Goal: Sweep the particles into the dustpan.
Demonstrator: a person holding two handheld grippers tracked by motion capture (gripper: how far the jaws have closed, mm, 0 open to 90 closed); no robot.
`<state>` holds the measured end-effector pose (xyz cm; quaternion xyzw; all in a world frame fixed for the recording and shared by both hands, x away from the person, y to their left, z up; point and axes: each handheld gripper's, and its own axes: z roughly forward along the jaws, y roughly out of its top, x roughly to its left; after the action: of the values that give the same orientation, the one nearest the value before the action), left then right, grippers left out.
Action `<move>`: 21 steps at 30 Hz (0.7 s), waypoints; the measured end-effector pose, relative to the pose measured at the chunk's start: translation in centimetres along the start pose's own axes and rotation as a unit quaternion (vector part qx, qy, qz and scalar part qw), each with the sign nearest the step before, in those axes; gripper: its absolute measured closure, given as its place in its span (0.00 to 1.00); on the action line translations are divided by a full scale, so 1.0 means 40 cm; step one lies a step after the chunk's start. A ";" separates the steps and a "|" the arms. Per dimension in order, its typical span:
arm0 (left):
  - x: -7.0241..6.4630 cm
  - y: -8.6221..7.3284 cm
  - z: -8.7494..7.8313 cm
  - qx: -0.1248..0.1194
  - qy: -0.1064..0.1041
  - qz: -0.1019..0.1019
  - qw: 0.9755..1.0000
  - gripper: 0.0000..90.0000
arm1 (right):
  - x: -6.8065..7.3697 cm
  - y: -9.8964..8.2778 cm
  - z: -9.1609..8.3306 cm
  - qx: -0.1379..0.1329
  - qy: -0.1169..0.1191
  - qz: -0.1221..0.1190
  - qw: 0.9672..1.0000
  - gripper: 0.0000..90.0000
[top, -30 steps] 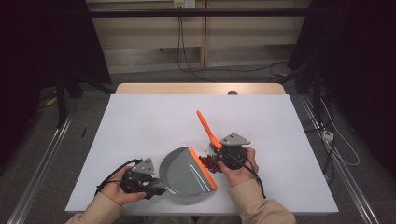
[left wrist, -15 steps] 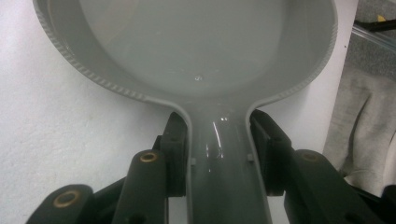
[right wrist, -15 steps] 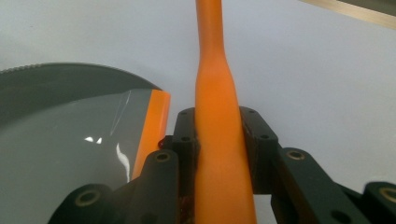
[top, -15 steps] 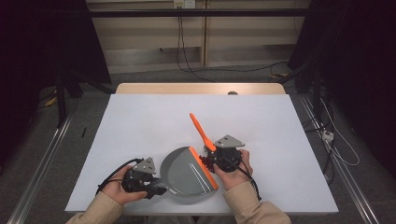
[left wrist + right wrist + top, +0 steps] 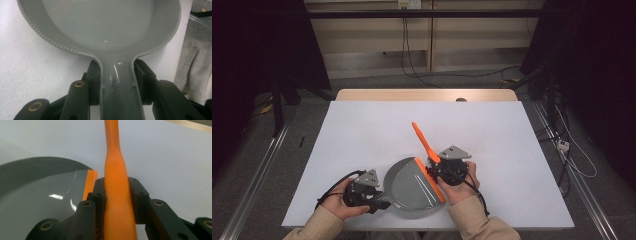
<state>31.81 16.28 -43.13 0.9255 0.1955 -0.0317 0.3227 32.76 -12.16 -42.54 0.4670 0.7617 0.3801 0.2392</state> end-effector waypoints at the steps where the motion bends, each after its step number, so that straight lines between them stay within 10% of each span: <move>1: 0.000 0.000 0.000 0.002 -0.001 -0.001 1.000 0.69 | 0.002 0.000 0.000 -0.001 0.000 0.003 1.000 0.79; 21: 0.001 0.002 0.002 0.005 -0.004 -0.008 1.000 0.69 | 0.049 0.006 0.010 -0.012 0.028 0.026 0.999 0.78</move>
<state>31.87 16.20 -43.16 0.9254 0.2011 -0.0388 0.3190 32.28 -10.21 -42.59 0.4730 0.7509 0.4088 0.2131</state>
